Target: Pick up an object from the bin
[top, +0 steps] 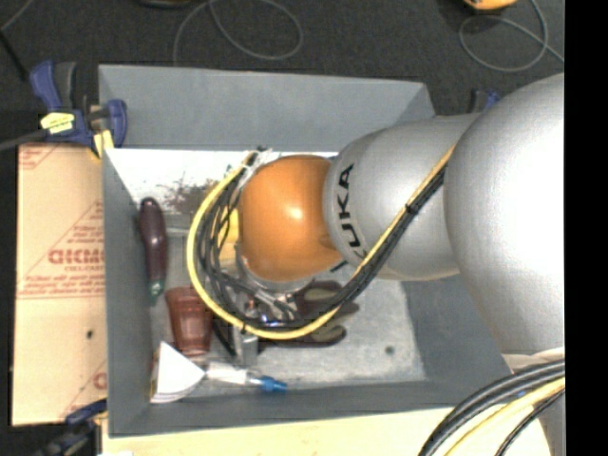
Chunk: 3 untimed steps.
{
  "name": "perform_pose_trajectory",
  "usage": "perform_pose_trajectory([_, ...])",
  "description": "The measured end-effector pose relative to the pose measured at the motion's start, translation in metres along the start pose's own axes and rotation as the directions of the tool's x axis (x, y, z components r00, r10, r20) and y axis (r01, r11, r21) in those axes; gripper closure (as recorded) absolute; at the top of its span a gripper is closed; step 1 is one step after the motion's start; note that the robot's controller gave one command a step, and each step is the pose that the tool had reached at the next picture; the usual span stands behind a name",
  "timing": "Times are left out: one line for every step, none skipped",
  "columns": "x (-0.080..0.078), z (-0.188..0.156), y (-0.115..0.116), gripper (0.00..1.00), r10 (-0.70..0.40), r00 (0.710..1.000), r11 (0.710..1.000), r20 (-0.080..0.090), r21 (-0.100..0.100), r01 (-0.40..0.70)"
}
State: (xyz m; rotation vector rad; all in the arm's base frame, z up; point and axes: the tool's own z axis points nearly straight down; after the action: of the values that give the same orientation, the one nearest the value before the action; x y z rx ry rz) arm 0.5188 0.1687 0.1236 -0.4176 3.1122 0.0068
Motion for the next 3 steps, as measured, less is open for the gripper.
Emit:
perform_pose_trajectory([-0.007, 0.044, -0.034, 1.0, 0.204, 0.979, 0.979, 0.019, 0.0, -0.204])
perform_pose_trajectory([-0.007, 0.044, -0.034, 1.0, 0.206, 0.978, 0.979, 0.019, -0.001, -0.206])
perform_pose_trajectory([0.003, 0.03, -0.039, 1.0, 0.219, 0.976, 0.976, 0.015, -0.001, -0.219])
